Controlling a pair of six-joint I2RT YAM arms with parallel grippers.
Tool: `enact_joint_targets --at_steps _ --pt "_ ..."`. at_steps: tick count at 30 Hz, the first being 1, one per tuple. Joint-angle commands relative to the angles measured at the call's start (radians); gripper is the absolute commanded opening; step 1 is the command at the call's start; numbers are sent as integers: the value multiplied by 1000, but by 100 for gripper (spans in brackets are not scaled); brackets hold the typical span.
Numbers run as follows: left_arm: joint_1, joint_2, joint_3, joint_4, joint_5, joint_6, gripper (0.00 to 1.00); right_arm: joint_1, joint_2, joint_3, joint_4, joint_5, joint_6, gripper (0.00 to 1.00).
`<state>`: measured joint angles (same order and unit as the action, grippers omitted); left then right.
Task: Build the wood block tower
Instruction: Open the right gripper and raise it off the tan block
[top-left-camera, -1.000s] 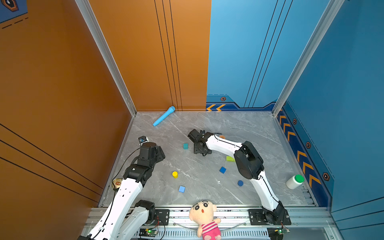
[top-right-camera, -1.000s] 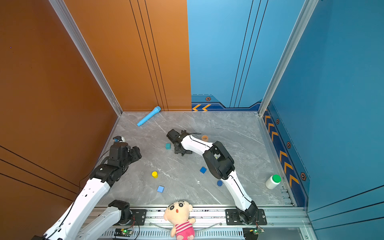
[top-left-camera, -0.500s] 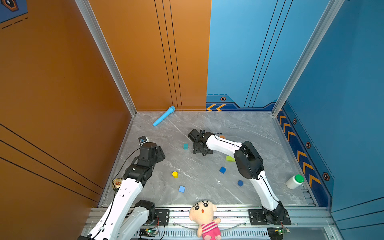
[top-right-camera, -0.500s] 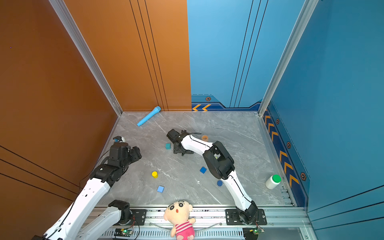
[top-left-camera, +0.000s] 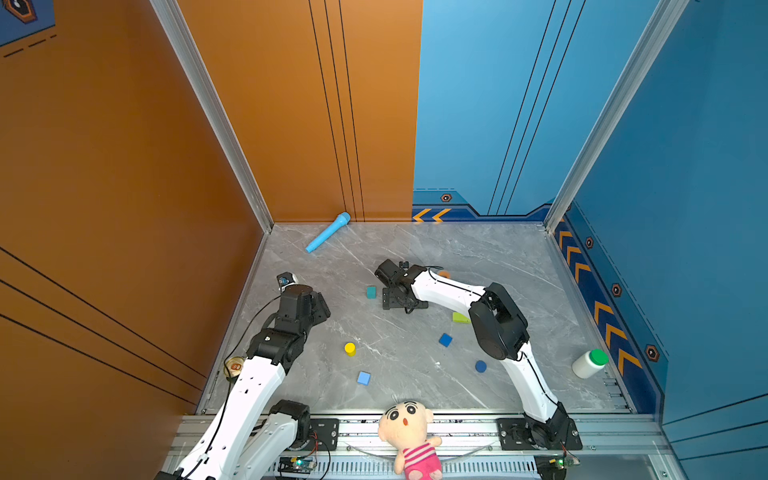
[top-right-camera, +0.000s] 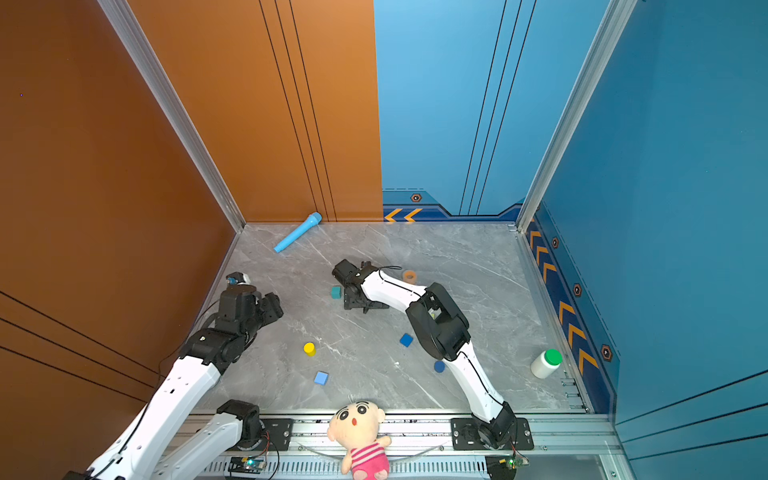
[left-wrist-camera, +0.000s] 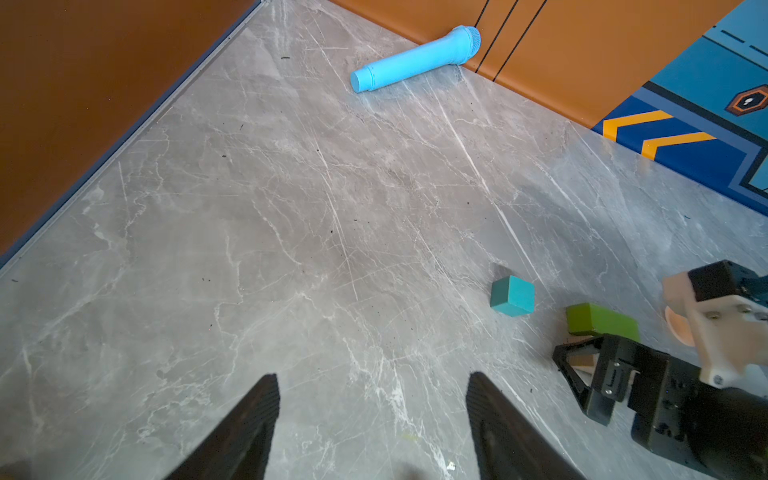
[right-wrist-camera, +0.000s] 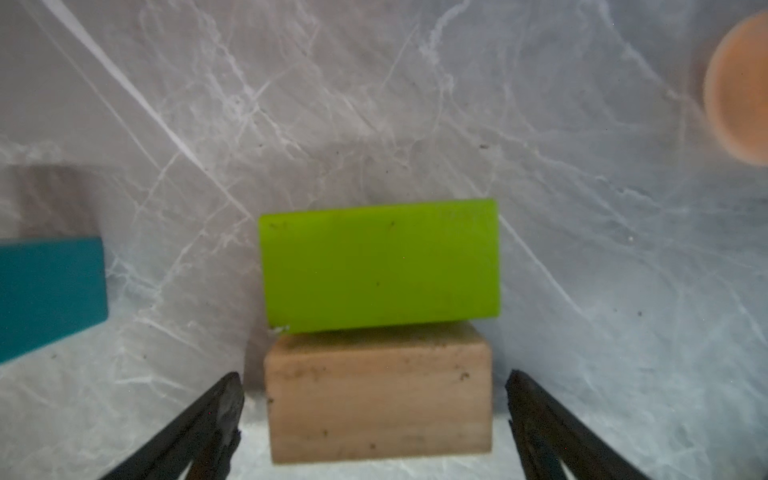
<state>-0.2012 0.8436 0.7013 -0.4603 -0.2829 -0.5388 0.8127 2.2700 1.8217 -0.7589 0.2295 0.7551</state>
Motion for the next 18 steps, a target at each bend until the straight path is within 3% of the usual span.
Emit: enact_joint_targets --at_steps 1,10,18 --pt "8 -13 -9 8 11 12 73 6 -97 -8 -38 1 -25 100" --pt "5 -20 -10 8 12 10 73 11 -189 -8 -63 -2 -38 100" --pt "-12 -18 -7 8 25 7 72 20 -334 -80 -68 -42 -127 100"
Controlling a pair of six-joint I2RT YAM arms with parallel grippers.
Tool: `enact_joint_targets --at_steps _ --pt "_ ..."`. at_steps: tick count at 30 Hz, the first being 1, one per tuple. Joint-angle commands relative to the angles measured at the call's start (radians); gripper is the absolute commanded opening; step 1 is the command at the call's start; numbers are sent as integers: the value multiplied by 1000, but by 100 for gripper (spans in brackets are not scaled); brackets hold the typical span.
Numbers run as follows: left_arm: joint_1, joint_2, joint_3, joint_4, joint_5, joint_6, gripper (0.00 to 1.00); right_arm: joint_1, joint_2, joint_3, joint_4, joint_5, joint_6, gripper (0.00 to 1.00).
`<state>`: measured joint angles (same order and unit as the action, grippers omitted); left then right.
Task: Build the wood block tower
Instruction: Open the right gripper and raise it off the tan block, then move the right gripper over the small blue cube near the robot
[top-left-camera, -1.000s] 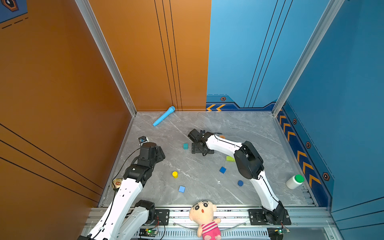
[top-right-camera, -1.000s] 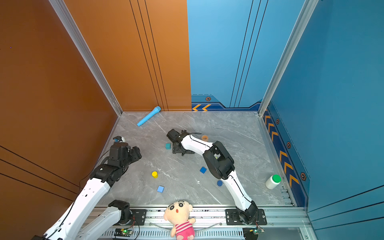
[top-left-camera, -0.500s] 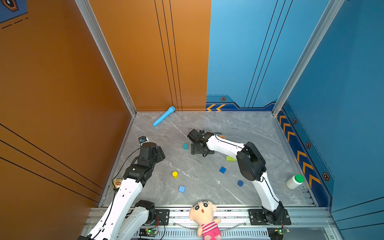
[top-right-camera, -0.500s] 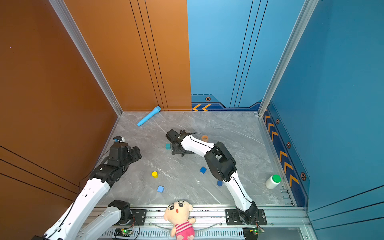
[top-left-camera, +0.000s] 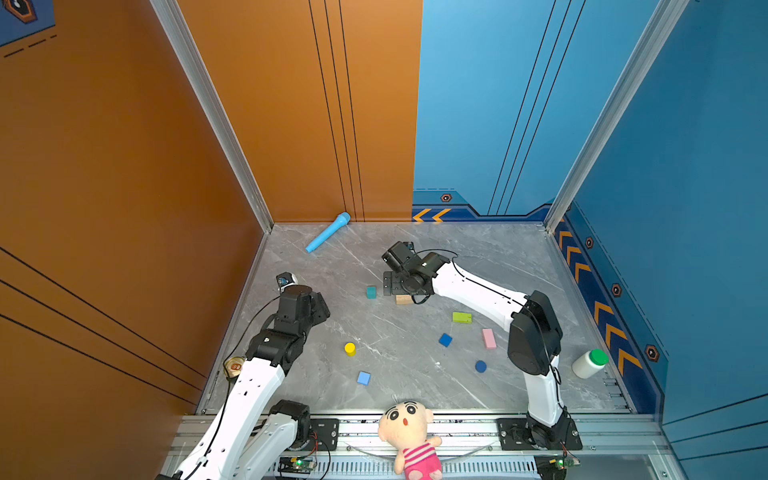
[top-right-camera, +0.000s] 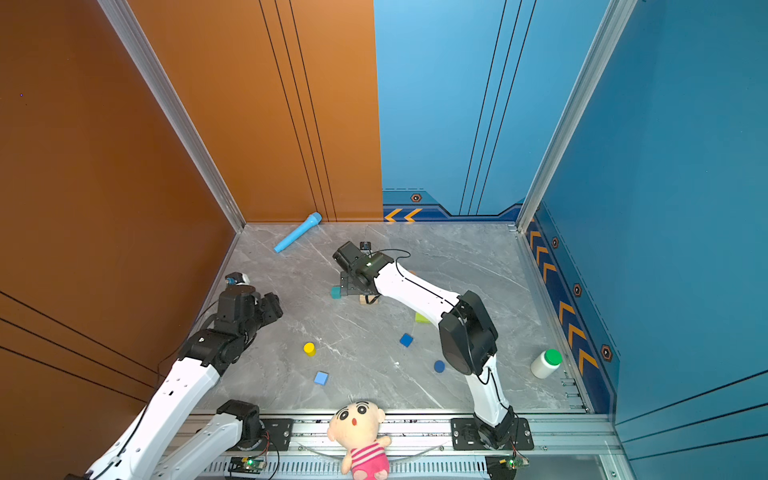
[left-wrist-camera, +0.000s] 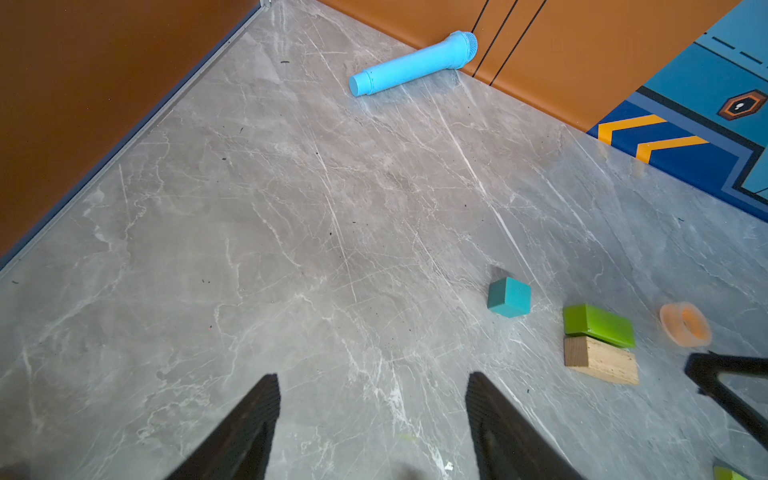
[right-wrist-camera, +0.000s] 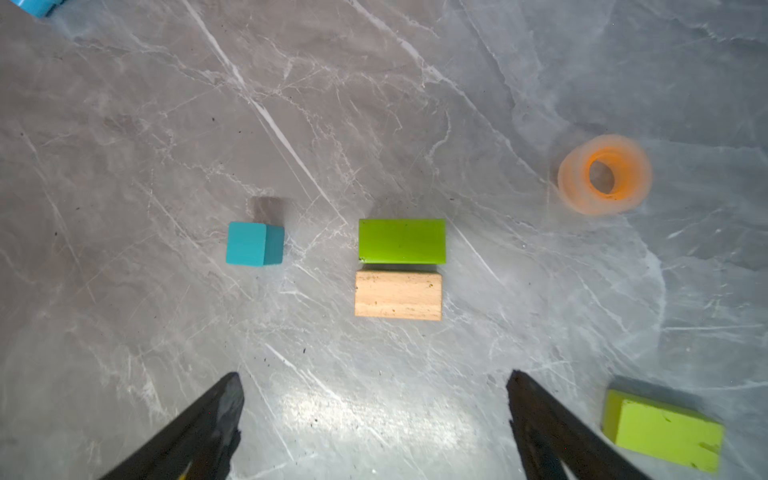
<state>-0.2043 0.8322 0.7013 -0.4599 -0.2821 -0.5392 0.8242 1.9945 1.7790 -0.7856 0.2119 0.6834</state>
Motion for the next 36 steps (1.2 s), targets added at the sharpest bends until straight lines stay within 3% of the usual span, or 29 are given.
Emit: enact_joint_targets --at_steps 1,18,23,36 --pt "-12 -6 -5 7 31 8 73 9 -77 -51 -41 -31 -70 100" --pt "-123 88 58 -37 121 50 72 -14 -364 -368 -13 -98 -140 92" --pt "-161 105 81 -73 94 46 72 76 -383 -377 17 -152 -202 82" --pt "-167 -41 114 -220 -15 3 72 315 -199 -276 19 -331 -397 82"
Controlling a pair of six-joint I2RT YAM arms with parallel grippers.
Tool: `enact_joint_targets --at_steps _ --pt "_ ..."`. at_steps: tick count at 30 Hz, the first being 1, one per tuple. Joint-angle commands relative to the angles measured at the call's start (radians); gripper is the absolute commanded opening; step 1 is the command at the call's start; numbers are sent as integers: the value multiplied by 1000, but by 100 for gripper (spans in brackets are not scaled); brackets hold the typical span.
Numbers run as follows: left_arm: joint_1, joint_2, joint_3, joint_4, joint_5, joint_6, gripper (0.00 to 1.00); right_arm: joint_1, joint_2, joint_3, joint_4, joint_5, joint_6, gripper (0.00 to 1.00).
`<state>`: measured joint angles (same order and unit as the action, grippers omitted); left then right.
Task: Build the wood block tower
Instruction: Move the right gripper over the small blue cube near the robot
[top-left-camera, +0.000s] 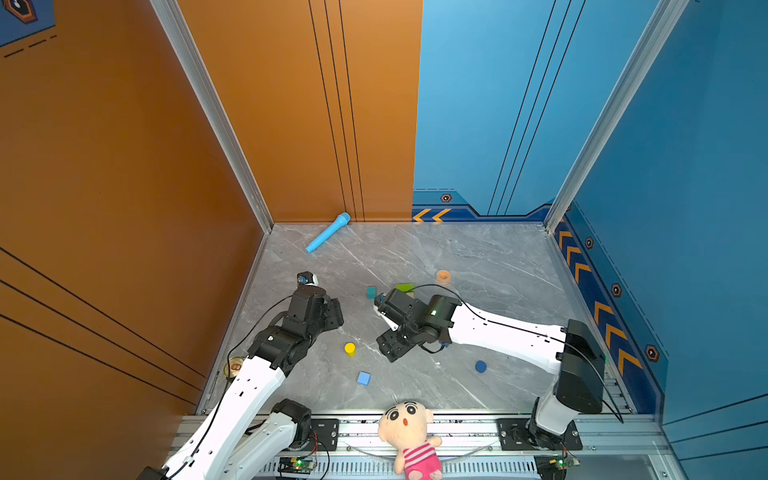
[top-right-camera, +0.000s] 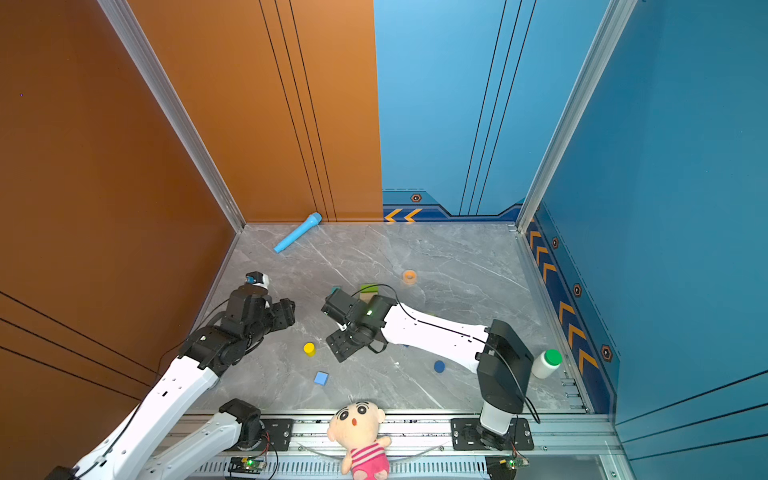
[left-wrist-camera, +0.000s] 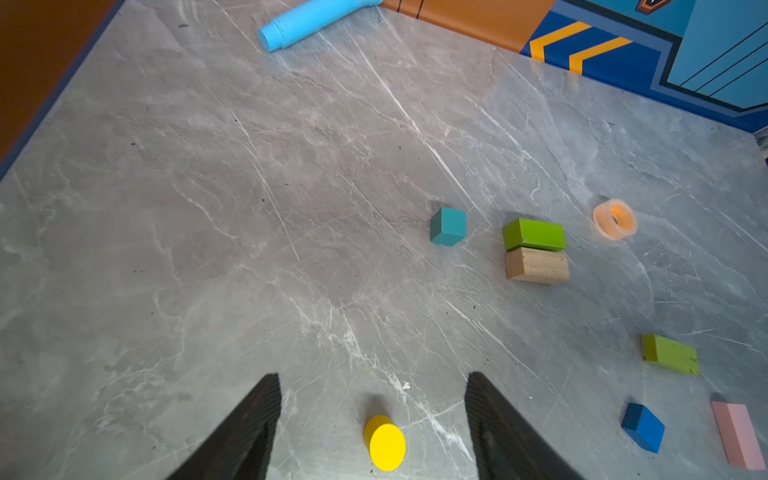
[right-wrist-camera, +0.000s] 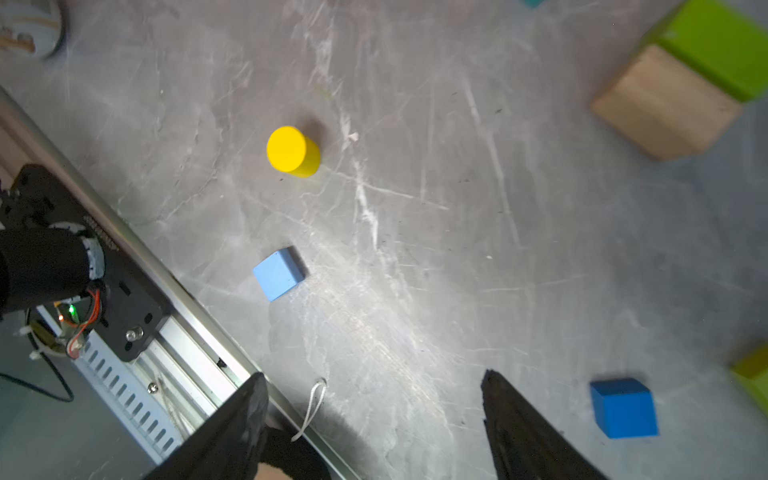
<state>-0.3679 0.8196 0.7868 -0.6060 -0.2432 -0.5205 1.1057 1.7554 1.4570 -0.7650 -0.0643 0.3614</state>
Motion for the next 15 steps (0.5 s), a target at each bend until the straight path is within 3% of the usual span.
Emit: enact_joint_targets --at_steps 1,15 --pt "-1 -42 26 -83 -58 -22 72 48 61 60 -6 -61 -94 83" --pt "0 -181 -15 -103 -67 -52 72 129 275 182 -51 -61 -205 87"
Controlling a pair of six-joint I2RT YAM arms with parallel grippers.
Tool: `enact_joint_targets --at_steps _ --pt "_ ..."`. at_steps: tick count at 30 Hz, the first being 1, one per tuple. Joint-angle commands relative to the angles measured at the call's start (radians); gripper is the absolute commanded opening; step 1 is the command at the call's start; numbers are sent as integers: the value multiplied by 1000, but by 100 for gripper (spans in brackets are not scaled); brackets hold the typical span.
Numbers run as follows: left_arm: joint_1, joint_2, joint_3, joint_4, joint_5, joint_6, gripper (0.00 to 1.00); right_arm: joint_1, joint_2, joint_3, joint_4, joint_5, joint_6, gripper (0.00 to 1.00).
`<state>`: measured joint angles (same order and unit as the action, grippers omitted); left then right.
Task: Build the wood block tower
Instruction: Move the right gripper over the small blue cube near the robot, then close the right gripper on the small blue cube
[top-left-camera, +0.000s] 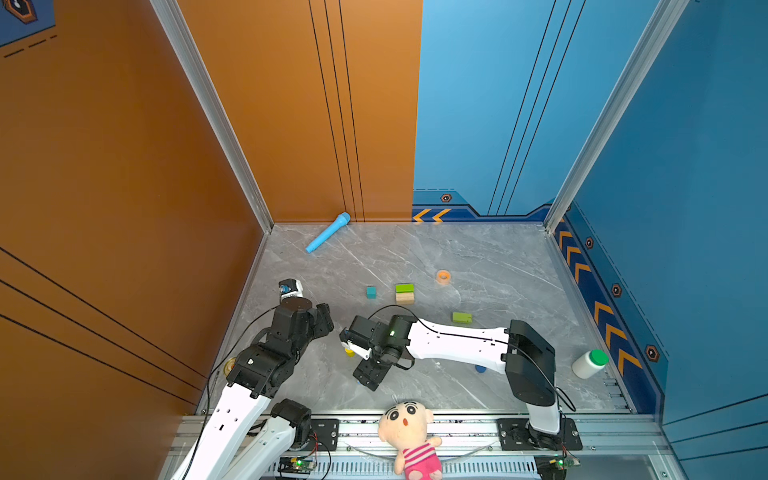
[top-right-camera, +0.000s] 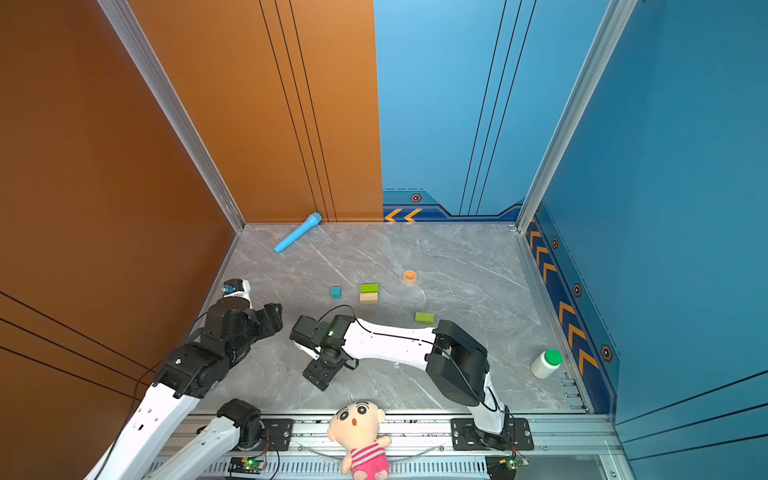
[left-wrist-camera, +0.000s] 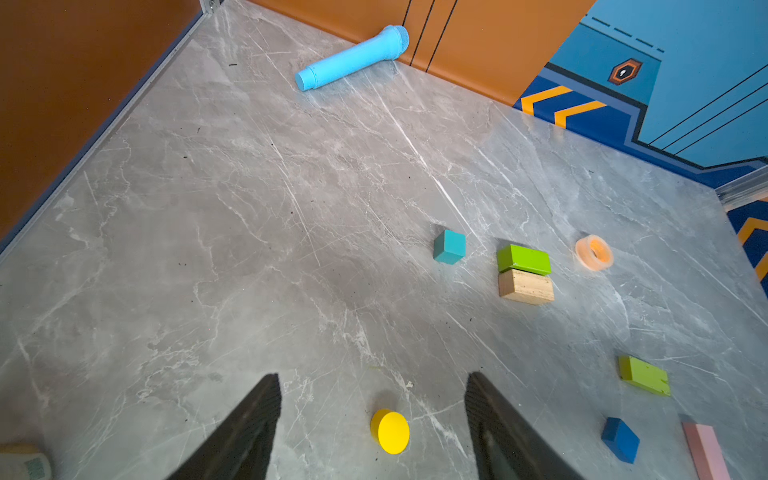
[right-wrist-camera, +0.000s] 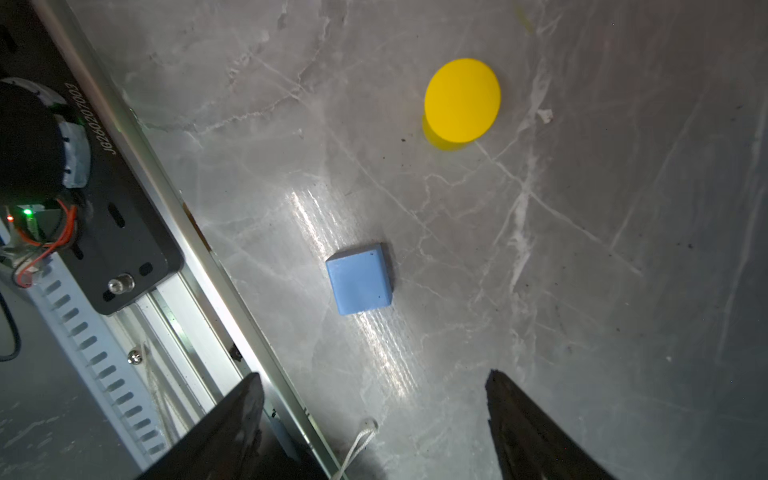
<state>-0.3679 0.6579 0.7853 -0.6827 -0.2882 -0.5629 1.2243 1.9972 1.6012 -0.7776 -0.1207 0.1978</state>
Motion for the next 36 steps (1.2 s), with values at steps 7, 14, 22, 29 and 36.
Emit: enact_joint_targets --at_steps 7,14,22,29,36 --pt "0 -60 -40 -26 -27 -12 72 17 127 84 -36 11 -53 84" --pt "1 -66 -49 -26 -30 -13 72 22 179 101 -27 19 -55 78" --pt "2 -67 -54 -25 -38 -13 72 21 205 108 -18 27 -49 66" --pt "1 -66 -55 -25 -43 -12 72 20 213 109 -18 33 -45 55" --pt "4 -66 -55 -24 -46 -10 72 12 215 103 -19 53 -32 45"
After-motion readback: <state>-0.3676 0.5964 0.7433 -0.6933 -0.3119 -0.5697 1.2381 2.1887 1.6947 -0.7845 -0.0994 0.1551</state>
